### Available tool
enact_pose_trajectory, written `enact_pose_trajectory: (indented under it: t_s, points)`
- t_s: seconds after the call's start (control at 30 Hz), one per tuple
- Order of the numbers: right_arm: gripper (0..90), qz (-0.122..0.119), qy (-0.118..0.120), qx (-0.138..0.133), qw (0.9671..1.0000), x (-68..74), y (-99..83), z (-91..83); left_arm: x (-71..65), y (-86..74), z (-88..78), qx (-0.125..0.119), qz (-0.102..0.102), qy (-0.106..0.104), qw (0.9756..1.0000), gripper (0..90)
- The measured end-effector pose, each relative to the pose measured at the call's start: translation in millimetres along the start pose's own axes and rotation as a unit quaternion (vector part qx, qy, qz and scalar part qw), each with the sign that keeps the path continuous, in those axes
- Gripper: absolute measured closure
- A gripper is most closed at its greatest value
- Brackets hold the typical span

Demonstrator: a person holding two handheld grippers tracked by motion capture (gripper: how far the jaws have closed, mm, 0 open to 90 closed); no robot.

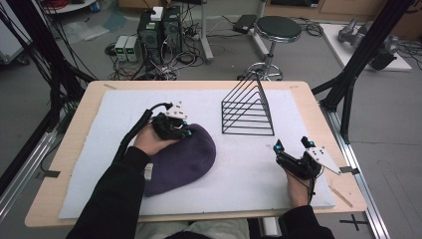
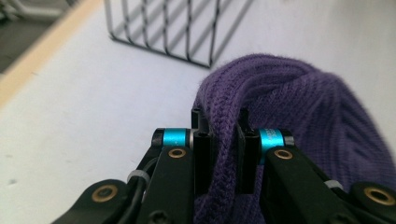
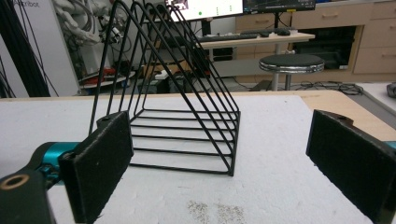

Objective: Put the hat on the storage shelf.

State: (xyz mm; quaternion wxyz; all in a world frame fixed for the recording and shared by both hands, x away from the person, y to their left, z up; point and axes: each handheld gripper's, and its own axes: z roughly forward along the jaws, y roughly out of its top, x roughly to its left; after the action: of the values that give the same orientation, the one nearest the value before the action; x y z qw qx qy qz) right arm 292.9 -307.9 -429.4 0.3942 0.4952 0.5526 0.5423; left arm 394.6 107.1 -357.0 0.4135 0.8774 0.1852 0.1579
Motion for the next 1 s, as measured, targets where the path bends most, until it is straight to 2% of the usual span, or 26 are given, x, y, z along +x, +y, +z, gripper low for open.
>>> enact_pose_trajectory:
  t_s: [0.07,0.13,0.17,0.23,0.37,0.5,0.53,0.6,0.63,0.7,0.8,0.87,0.9,0.93,1.0]
  points:
    - [6.5,-0.002,0.001,-0.001,1.0,-0.3,0.0,0.8,-1.3,-0.6,-9.5,-0.026,-0.011,0.032,0.9991,81.1]
    - [6.5,0.001,0.001,0.001,1.0,-0.4,-0.2,0.9,-2.2,-2.3,-18.9,-0.056,-0.023,0.074,0.9954,81.0]
    - [6.5,0.0,0.001,0.001,1.0,-0.6,-0.2,1.0,-2.7,-3.5,-23.0,-0.075,-0.036,0.095,0.992,80.9]
    - [6.5,0.0,0.002,0.001,1.0,-1.1,-0.3,1.0,-2.7,-5.6,-31.0,-0.103,-0.049,0.13,0.985,80.9]
    - [6.5,0.0,0.003,0.0,1.0,-1.1,-0.3,0.6,-7.2,-6.4,-42.3,-0.143,-0.052,0.18,0.9718,80.5]
    - [6.5,0.001,0.002,0.001,1.0,-0.5,-0.4,1.0,-13.0,-3.8,-53.9,-0.187,-0.05,0.207,0.9589,80.4]
    - [6.5,0.0,0.002,-0.001,1.0,-0.3,-0.4,1.0,-14.7,-2.6,-57.4,-0.2,-0.051,0.214,0.9546,80.4]
    - [6.5,-0.002,0.003,-0.002,1.0,0.0,-0.3,1.1,-15.8,-1.0,-61.8,-0.213,-0.055,0.223,0.9497,80.4]
    - [6.5,-0.002,0.005,-0.003,1.0,0.1,-0.3,1.1,-16.4,0.2,-65.6,-0.224,-0.058,0.232,0.9448,80.3]
    - [6.5,-0.003,0.006,-0.006,1.0,0.5,0.0,0.7,-17.4,1.8,-71.8,-0.251,-0.075,0.238,0.9353,80.1]
    - [6.5,0.008,0.01,-0.015,0.9998,0.9,1.4,-1.6,-19.5,3.3,-77.7,-0.279,-0.09,0.234,0.9269,80.1]
    - [6.5,0.013,0.014,-0.026,0.9995,1.2,3.4,-3.4,-23.8,5.4,-82.0,-0.3,-0.093,0.241,0.9181,80.1]
    - [6.5,0.013,0.015,-0.036,0.9991,1.4,5.1,-4.4,-25.3,6.0,-84.0,-0.307,-0.092,0.244,0.9152,80.0]
    - [6.5,0.012,0.016,-0.042,0.9989,1.8,6.2,-4.9,-27.3,7.3,-85.9,-0.32,-0.091,0.248,0.9099,80.1]
    - [6.5,0.012,0.019,-0.051,0.9984,3.2,9.1,-5.8,-30.4,10.9,-89.9,-0.339,-0.09,0.255,0.9011,80.1]
